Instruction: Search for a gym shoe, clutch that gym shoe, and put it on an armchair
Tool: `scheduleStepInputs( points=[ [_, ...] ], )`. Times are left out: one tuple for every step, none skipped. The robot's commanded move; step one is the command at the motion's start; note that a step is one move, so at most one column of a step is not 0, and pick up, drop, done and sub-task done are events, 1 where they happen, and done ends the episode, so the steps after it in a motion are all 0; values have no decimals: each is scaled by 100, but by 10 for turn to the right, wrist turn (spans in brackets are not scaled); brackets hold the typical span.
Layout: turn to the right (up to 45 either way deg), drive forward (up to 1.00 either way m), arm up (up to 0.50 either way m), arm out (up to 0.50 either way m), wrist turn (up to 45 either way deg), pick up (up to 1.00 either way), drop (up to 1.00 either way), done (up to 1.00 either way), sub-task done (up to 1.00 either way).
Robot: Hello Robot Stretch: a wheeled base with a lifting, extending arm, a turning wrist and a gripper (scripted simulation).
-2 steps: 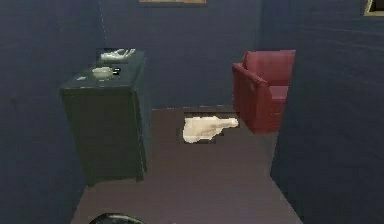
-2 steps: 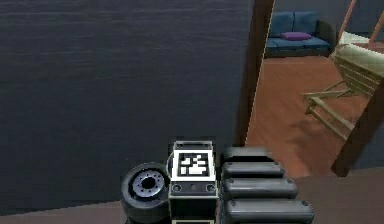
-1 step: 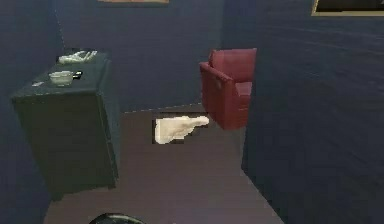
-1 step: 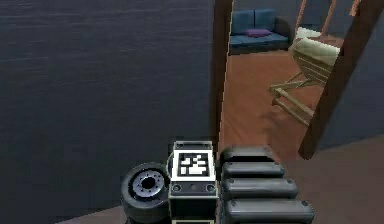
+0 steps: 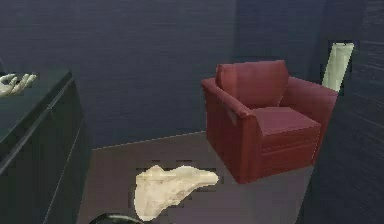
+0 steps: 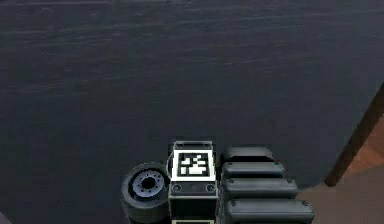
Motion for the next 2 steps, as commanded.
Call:
scheduleStepInputs(
  points=[
    [60, 0, 0, 0, 0, 0, 0, 0, 0],
    [0, 75, 0, 0, 0, 0, 0, 0, 0]
  ],
)
